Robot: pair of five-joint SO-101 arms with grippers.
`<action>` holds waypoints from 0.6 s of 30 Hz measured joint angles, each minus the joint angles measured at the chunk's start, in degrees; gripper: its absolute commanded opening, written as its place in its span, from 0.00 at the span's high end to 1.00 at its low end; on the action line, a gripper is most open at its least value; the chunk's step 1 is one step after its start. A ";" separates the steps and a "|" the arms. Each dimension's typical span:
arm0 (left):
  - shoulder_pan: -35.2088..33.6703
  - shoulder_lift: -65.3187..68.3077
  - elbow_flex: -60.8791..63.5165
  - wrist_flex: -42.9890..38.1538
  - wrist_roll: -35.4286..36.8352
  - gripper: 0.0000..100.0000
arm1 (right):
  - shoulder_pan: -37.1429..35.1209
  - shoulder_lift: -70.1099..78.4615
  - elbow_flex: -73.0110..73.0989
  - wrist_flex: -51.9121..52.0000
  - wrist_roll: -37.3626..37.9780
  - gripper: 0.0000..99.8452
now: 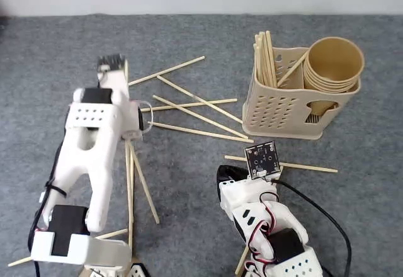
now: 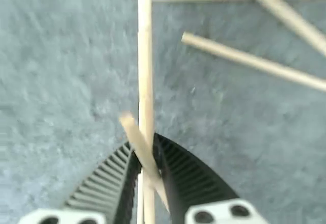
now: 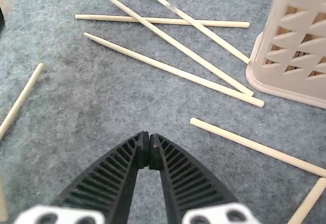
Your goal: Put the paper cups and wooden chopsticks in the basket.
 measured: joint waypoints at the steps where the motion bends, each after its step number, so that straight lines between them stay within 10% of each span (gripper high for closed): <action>1: 0.00 0.00 -2.20 0.44 0.00 0.99 | 0.00 0.00 0.00 0.00 0.00 0.99; 18: 0.44 0.00 -25.14 1.05 0.00 0.99 | 0.00 0.00 0.00 0.00 0.00 0.99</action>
